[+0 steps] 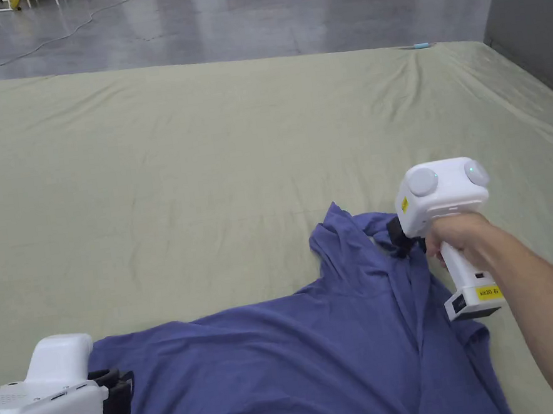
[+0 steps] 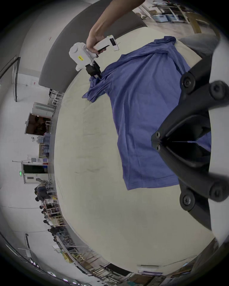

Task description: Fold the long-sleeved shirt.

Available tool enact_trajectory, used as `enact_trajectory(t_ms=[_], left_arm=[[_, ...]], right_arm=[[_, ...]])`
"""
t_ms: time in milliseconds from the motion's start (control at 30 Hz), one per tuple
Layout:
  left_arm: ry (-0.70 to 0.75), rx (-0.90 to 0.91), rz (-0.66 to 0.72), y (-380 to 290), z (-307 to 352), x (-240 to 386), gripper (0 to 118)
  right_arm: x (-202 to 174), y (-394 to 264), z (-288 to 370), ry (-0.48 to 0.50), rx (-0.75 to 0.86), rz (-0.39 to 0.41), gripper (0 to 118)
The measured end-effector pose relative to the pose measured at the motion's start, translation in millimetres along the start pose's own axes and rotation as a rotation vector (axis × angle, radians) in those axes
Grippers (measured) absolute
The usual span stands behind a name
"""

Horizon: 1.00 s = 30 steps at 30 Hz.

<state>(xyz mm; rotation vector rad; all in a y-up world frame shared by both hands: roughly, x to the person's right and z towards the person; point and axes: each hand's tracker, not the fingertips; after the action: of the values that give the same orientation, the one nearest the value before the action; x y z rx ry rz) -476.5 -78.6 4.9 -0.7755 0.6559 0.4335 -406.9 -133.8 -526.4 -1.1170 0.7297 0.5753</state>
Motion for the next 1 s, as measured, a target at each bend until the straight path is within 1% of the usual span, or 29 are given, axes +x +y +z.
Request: enact_trajectory(t_ms=[33, 67, 100, 133, 167, 200, 233, 300, 333, 367, 433, 500, 600, 700, 733, 767, 800, 867, 933, 967, 1000], left_arm=[[0.0, -0.002, 0.005, -1.6, 0.0, -1.0, 0], [-0.001, -0.003, 0.01, -2.3, -0.5, -1.5, 0], [-0.004, -0.004, 0.014, -3.0, -1.4, -1.7, 0], [-0.005, -0.004, 0.016, -3.6, -2.2, -1.4, 0], [-0.003, -0.002, 0.016, -4.4, -1.8, 0.7, 0], [-0.001, -0.001, 0.016, -5.0, -1.6, 1.7, 0], [-0.001, 0.0, 0.017, -5.9, -0.1, 2.8, 0], [-0.007, 0.008, 0.022, -7.9, 7.1, 4.3, 0], [-0.012, 0.01, 0.023, -7.9, 10.5, 4.1, 0], [-0.014, 0.014, 0.024, -7.5, 13.5, 3.4, 0], [-0.015, 0.019, 0.024, -6.1, 19.5, 2.0, 0], [-0.017, 0.031, 0.022, -3.2, 23.6, 2.0, 0], [-0.018, 0.051, 0.005, -0.5, 30.8, 6.3, 0], [-0.04, 0.071, -0.009, -2.6, 36.3, 11.5, 0], [-0.042, 0.074, -0.011, -4.4, 37.6, 13.5, 0], [-0.041, 0.078, -0.006, -6.9, 38.7, 15.6, 0], [-0.04, 0.083, 0.003, -9.2, 39.4, 16.9, 0], [-0.056, 0.085, 0.038, -14.9, 40.7, 17.5, 0], [-0.061, 0.083, 0.049, -19.8, 42.1, 20.1, 0], [-0.061, 0.079, 0.049, -21.2, 42.8, 21.3, 0], [-0.063, 0.075, 0.046, -22.5, 43.7, 22.4, 0]], right_arm=[[0.9, -3.8, -1.9, 0.032, -0.002, -0.016, 14], [-0.7, -6.5, -1.2, 0.034, 0.023, -0.032, 7], [-1.1, -9.7, 0.0, 0.026, 0.027, -0.031, 4], [-3.8, -11.8, -0.1, 0.035, 0.029, -0.025, 3], [-7.8, -12.5, 0.4, 0.0, 0.044, 0.019, 2], [-9.5, -12.9, 1.3, -0.003, 0.049, 0.042, 2], [-2.4, -3.7, -11.4, 0.0, 0.048, 0.028, 2], [2.1, -1.6, 1.8, 0.011, 0.078, 0.04, 2], [4.7, -2.9, 12.9, 0.013, 0.107, 0.056, 2], [9.4, -6.1, 32.2, 0.026, 0.123, 0.054, 2], [17.7, -16.9, 65.7, 0.089, 0.181, 0.053, 2], [20.5, -50.6, 116.3, 0.145, 0.266, 0.085, 2], [27.1, -105.5, 176.1, 0.193, 0.342, 0.142, 3], [30.4, -167.1, 199.4, 0.263, 0.311, 0.186, 3], [30.8, -185.9, 199.1, 0.286, 0.274, 0.186, 3], [27.8, -206.2, 190.1, 0.325, 0.229, 0.2, 3], [25.9, -221.8, 184.1, 0.34, 0.195, 0.212, 3], [16.7, -251.1, 160.9, 0.308, 0.119, 0.239, 3], [10.4, -268.4, 138.8, 0.27, 0.065, 0.245, 3], [9.6, -272.1, 130.2, 0.267, 0.049, 0.234, 3], [8.9, -274.8, 124.0, 0.257, 0.026, 0.228, 6]])
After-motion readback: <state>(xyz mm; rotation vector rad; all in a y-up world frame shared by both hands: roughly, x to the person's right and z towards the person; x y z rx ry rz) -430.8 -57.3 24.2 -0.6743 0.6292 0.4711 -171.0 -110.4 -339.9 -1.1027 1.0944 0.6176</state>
